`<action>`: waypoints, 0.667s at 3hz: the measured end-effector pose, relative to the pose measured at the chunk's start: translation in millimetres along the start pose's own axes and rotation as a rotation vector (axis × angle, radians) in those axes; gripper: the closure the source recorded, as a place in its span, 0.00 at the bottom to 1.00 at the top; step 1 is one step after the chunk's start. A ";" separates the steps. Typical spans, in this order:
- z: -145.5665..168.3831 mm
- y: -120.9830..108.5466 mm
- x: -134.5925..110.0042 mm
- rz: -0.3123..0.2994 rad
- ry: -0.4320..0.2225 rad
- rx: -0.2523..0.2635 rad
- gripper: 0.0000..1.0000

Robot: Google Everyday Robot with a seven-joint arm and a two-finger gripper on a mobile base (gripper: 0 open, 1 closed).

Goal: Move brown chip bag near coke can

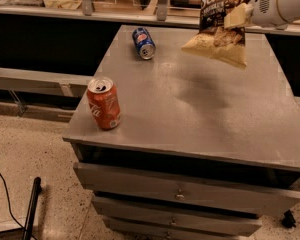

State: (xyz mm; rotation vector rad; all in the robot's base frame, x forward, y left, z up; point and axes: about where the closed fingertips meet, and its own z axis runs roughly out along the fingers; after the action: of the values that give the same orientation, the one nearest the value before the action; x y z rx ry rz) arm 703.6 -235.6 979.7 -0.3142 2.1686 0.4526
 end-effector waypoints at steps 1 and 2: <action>-0.6 9.3 13.5 0.007 -0.003 -0.019 1.00; -5.1 31.1 24.5 -0.006 0.007 -0.054 1.00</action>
Offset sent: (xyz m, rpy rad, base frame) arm -0.0557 0.0426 -0.0089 0.0294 0.0101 0.0929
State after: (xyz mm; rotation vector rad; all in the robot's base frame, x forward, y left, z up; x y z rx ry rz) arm 673.7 -211.2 969.1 -0.3529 2.1646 0.5073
